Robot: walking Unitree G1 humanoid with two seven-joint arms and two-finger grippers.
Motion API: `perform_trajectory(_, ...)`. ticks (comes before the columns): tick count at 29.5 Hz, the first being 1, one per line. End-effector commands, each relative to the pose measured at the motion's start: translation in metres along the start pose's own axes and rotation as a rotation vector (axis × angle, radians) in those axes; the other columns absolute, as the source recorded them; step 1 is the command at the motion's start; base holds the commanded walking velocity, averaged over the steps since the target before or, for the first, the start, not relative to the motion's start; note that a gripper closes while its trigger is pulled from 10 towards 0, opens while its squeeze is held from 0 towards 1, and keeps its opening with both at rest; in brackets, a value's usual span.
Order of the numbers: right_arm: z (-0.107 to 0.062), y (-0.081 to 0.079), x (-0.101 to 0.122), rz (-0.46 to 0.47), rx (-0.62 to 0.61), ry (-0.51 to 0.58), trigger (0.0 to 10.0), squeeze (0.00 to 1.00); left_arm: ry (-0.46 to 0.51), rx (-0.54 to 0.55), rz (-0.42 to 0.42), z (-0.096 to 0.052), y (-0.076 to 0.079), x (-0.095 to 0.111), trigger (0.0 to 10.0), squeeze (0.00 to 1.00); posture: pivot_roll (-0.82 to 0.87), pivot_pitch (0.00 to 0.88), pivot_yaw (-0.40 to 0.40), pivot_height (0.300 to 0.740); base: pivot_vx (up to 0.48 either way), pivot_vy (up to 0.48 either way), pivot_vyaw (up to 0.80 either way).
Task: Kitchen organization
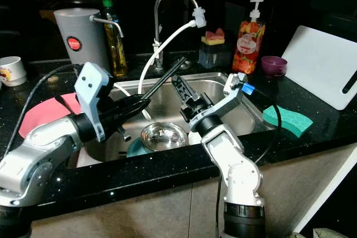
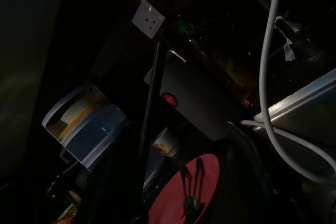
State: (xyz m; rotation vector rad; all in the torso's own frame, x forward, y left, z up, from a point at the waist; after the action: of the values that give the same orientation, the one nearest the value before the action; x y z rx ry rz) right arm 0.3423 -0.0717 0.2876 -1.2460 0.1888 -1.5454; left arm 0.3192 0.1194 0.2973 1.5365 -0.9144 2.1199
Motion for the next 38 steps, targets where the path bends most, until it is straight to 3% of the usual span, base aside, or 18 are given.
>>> perform_trajectory(1,0.001,0.0,0.001,0.005,-0.009,0.011,10.0,0.0,-0.004,-0.038,-0.008,0.004,0.008,-0.002,10.0,0.0,0.13,0.072,-0.01,0.74,0.0,0.0,0.0)
perform_trajectory(11,0.002,-0.001,0.001,0.002,-0.002,0.014,10.0,0.0,-0.043,-0.146,-0.031,0.004,0.031,-0.013,10.0,0.0,0.13,0.074,-0.01,0.74,0.0,0.0,0.0)
perform_trajectory(12,0.002,-0.001,0.001,0.002,-0.001,0.015,8.9,0.0,-0.045,-0.141,-0.028,0.004,0.031,-0.014,10.0,0.0,0.13,0.076,-0.011,0.74,0.0,0.0,0.0)
perform_trajectory(13,0.002,-0.001,0.001,0.002,-0.001,0.015,8.9,0.0,-0.045,-0.141,-0.028,0.004,0.031,-0.014,10.0,0.0,0.13,0.076,-0.011,0.74,0.0,0.0,0.0)
perform_trajectory(14,0.002,-0.002,0.001,0.002,0.0,0.016,5.5,0.0,-0.046,-0.135,-0.029,0.004,0.031,-0.014,10.0,0.0,0.13,0.076,-0.011,0.74,0.0,0.0,0.0)
perform_trajectory(15,0.002,-0.002,0.001,0.002,0.0,0.016,5.5,0.0,-0.046,-0.135,-0.029,0.004,0.031,-0.014,10.0,0.0,0.13,0.076,-0.011,0.74,0.0,0.0,0.0)
perform_trajectory(16,0.002,-0.002,0.001,0.001,0.002,0.018,0.0,0.0,-0.047,-0.133,-0.03,0.005,0.03,-0.014,10.0,0.0,0.13,0.076,-0.011,0.74,0.0,0.0,0.0)
perform_trajectory(25,0.002,-0.004,0.001,0.001,0.014,0.026,0.0,0.0,-0.055,-0.101,-0.023,0.006,0.025,-0.016,10.0,0.0,0.13,0.078,-0.011,0.74,0.0,0.0,0.0)
perform_trajectory(33,0.001,-0.004,0.001,-0.001,0.017,0.026,0.0,0.0,-0.051,0.011,-0.016,0.01,0.01,-0.016,10.0,0.0,0.13,0.078,-0.011,0.74,0.0,0.0,0.0)
perform_trajectory(34,0.001,-0.004,0.0,-0.004,0.02,0.026,0.0,0.0,-0.049,0.017,-0.025,0.01,0.009,-0.016,10.0,1.0,0.13,0.077,-0.012,0.74,0.0,0.0,0.0)
perform_trajectory(36,0.001,-0.005,0.0,-0.007,0.024,0.025,0.0,0.0,-0.042,0.032,-0.027,0.01,0.007,-0.016,10.0,1.0,0.13,0.077,-0.012,0.74,0.0,0.0,0.0)
perform_trajectory(37,0.002,-0.002,-0.001,-0.017,0.007,0.021,3.3,0.0,-0.021,0.068,-0.026,0.011,0.003,-0.012,10.0,1.0,0.13,0.077,-0.012,0.74,0.0,0.0,0.0)
perform_trajectory(38,0.002,0.0,-0.001,-0.03,-0.003,0.021,10.0,0.0,-0.004,0.075,-0.033,0.011,0.002,-0.008,10.0,0.82,0.13,0.077,-0.012,0.74,0.0,0.0,0.0)
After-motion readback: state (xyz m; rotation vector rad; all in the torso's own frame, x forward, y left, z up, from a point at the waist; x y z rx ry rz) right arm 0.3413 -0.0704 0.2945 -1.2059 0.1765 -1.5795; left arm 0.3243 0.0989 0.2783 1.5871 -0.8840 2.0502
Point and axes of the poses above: a point about 5 cm out from each wrist's last joint towards the gripper, its own z axis pointing out of the wrist towards the gripper, its own x axis along the axis of the wrist's last joint, y = z × x, the point moved 3 cm from there along z, pointing out of the wrist towards the gripper
